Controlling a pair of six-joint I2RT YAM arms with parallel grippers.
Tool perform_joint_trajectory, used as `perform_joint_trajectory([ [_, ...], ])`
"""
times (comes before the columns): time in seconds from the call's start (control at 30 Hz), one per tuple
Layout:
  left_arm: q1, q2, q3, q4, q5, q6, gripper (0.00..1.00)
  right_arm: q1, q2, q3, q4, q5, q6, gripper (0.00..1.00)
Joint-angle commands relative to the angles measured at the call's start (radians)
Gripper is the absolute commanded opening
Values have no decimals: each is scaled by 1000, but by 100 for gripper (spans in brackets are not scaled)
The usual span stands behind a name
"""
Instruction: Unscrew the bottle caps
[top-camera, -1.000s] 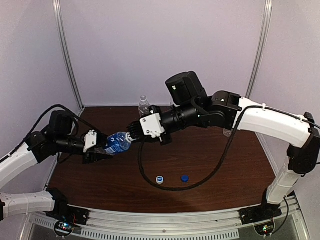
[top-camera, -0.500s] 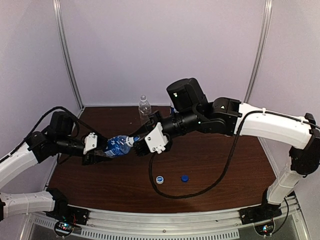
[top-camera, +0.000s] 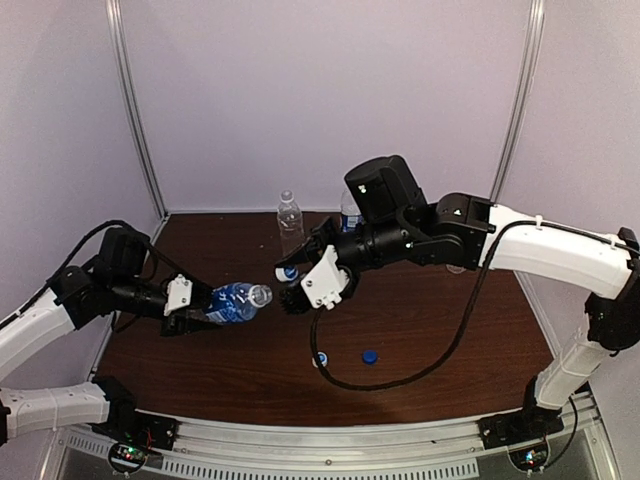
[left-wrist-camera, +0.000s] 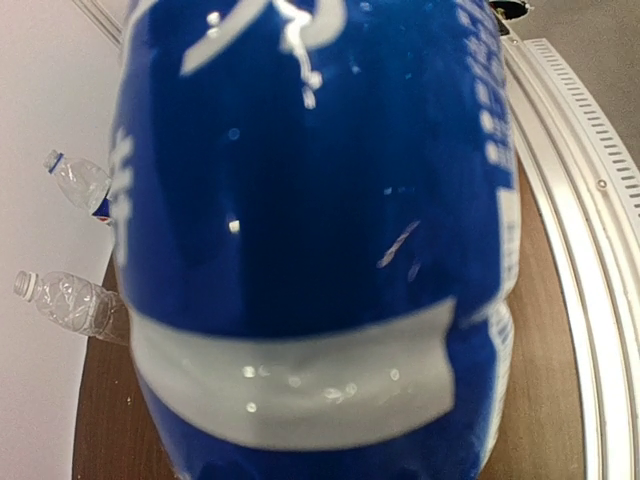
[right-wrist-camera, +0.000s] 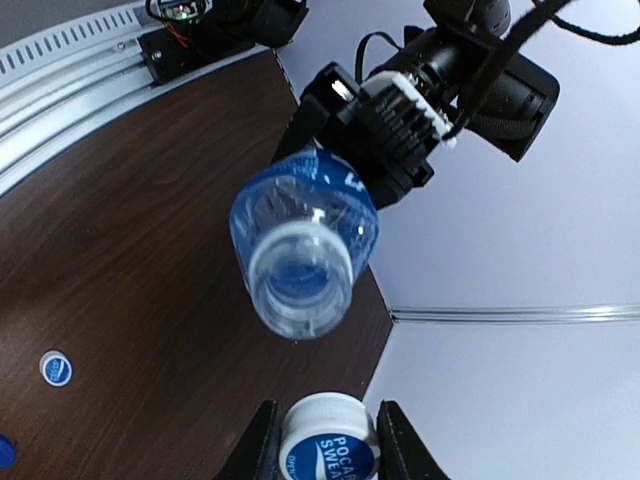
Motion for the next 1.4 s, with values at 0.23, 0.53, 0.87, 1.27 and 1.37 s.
perform_joint_trajectory([
  [0.23, -1, -33, -23, 131, -64, -134, 17, -42, -26, -2, 160, 104, 280, 0],
  [0.53, 115, -77, -95, 504, -439, -632, 17, -127, 118, 63, 111, 193, 1200, 0],
  [0.87, 232, -136, -160, 540, -472, -786, 19, 23, 619, 473, -374, 284, 1297, 0],
  [1.27, 240, -152, -190, 576, -416, -770, 22, 69, 789, 504, -435, 315, 1312, 0],
  [1.37, 240, -153, -190, 574, -402, -769, 22, 69, 798, 498, -409, 312, 1314, 0],
])
